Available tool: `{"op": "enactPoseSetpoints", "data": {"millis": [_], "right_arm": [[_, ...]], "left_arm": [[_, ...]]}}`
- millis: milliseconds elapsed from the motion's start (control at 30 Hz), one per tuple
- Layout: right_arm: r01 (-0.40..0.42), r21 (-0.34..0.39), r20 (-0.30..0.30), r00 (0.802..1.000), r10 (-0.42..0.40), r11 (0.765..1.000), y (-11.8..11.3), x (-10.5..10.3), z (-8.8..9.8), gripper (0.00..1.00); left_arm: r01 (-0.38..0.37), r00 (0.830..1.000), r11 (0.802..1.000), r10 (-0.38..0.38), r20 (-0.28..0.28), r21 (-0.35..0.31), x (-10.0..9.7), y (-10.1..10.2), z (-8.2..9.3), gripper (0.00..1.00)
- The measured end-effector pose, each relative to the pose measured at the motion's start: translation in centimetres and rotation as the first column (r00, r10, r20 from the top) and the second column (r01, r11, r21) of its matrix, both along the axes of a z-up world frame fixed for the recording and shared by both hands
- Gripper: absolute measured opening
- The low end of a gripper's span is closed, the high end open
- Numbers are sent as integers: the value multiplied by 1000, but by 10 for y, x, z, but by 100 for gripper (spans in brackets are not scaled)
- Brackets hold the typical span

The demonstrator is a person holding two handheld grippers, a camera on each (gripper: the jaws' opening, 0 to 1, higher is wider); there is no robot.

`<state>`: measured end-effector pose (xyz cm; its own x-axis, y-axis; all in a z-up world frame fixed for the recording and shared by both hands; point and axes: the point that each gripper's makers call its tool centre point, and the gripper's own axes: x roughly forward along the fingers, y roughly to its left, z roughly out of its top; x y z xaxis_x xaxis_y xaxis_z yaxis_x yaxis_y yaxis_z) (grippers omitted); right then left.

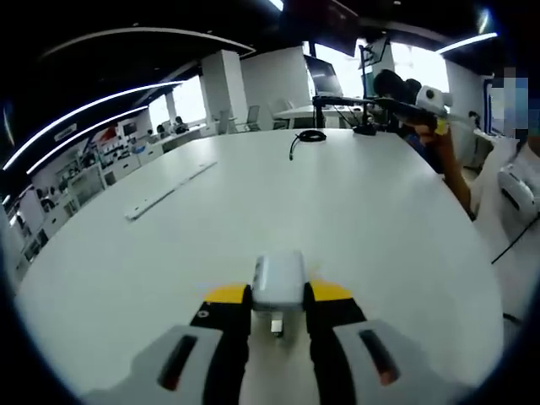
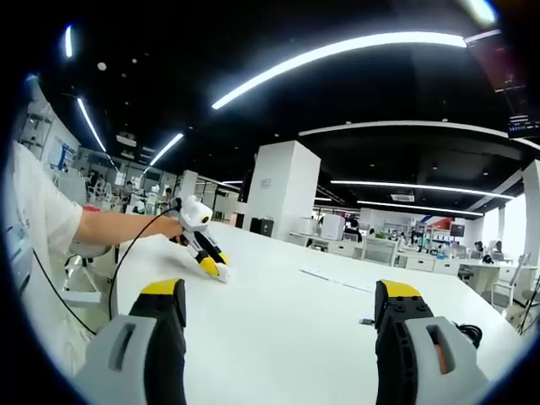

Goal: Plug the desk Type‑C cable into the charger adapter.

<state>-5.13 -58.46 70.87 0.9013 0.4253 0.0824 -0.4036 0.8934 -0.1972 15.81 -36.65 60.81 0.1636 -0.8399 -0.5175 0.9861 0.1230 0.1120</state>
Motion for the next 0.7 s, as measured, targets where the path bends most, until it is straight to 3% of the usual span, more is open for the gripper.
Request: {"op": "enactPoseSetpoints", "data": {"millis": [700], "right_arm": [[-6,-11,-3,1000,6,1000,4,0,0,95]], "left_arm": [[104,994,995,-104,-22,11,-47,4,-2,25]]}}
